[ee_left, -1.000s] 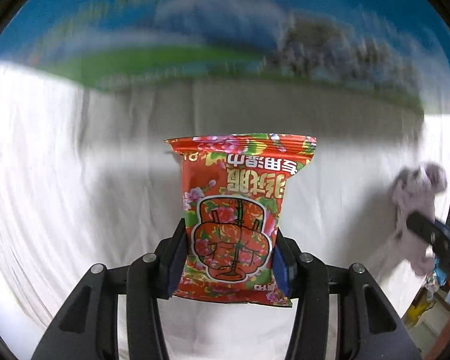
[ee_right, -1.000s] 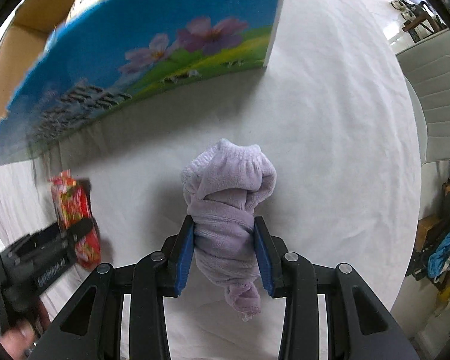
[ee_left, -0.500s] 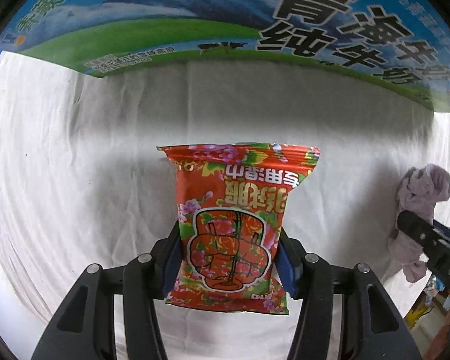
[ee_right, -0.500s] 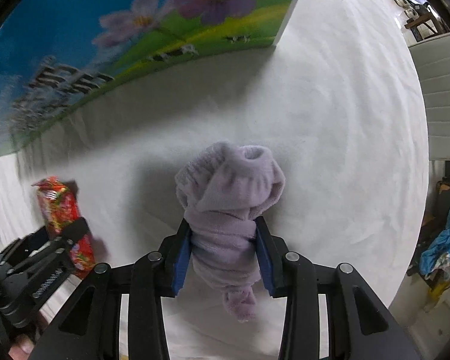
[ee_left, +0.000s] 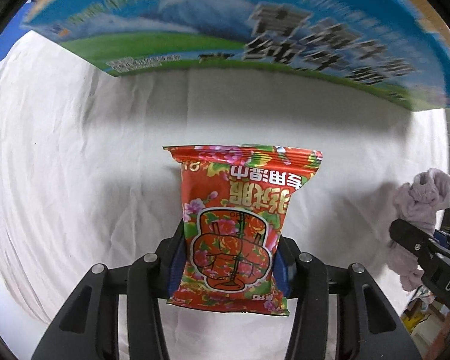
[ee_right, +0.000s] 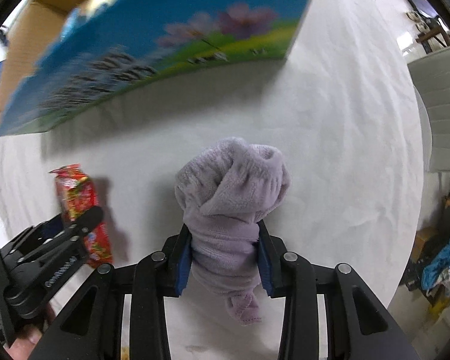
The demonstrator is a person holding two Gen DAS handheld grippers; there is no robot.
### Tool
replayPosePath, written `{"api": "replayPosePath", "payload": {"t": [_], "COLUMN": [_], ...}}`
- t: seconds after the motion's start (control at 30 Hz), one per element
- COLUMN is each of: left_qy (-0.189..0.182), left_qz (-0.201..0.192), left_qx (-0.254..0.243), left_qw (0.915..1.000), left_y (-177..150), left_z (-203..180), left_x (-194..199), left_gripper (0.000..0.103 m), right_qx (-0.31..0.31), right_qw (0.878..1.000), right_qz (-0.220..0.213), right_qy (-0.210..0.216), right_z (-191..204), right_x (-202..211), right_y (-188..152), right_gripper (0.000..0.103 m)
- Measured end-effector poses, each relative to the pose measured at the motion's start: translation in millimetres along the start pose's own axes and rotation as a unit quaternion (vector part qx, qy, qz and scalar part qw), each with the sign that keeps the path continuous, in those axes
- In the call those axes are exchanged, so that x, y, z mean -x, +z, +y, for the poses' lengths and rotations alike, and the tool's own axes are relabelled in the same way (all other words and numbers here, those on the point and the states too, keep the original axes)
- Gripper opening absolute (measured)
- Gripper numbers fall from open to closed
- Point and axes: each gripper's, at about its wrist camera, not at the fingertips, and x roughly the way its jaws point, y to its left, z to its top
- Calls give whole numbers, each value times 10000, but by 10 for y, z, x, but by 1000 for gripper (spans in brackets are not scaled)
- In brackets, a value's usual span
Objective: Organize soft objects
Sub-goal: 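Lift both items over the box and release them inside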
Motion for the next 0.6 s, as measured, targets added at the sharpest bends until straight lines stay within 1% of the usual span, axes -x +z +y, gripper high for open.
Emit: {"api": "replayPosePath", "payload": {"t": [0.13, 0.23, 0.3, 0.37, 0.4, 0.5, 0.6], "left_qy": [-337, -562, -691, -921, -969, -1010, -931], "left_qz": [-329, -685, -939, -1093, -1141, -1286, -1232], "left_qx": [-35, -97, -177, -223, -240, -334, -402], "left_qw": [9989, 9960, 9930, 9895, 9884, 9860, 9872], "left_y": [-78, -111, -66, 31, 80, 325, 596], "left_z": [-36, -43, -43, -58, -62, -111, -153], "left_x": [386, 829, 1155, 1443, 1540, 1756, 1841], "left_gripper": [45, 45, 45, 45, 45, 45, 45], "right_qx": [207, 366, 445, 541, 572, 656, 701], "right_qw": [9992, 9973, 9958, 9935, 9924, 9894, 9886], "right_qz": [-205, -413, -553, -688, -745, -939, -970], "right_qy": [280, 476, 577, 732, 795, 896, 914], "right_z": [27, 111, 152, 249, 312, 429, 526], "right_x": [365, 731, 937, 1165, 1270, 1557, 1629], "right_y": [-36, -26, -5, 59, 119, 255, 442], "right_gripper": [39, 39, 39, 39, 39, 39, 39]}}
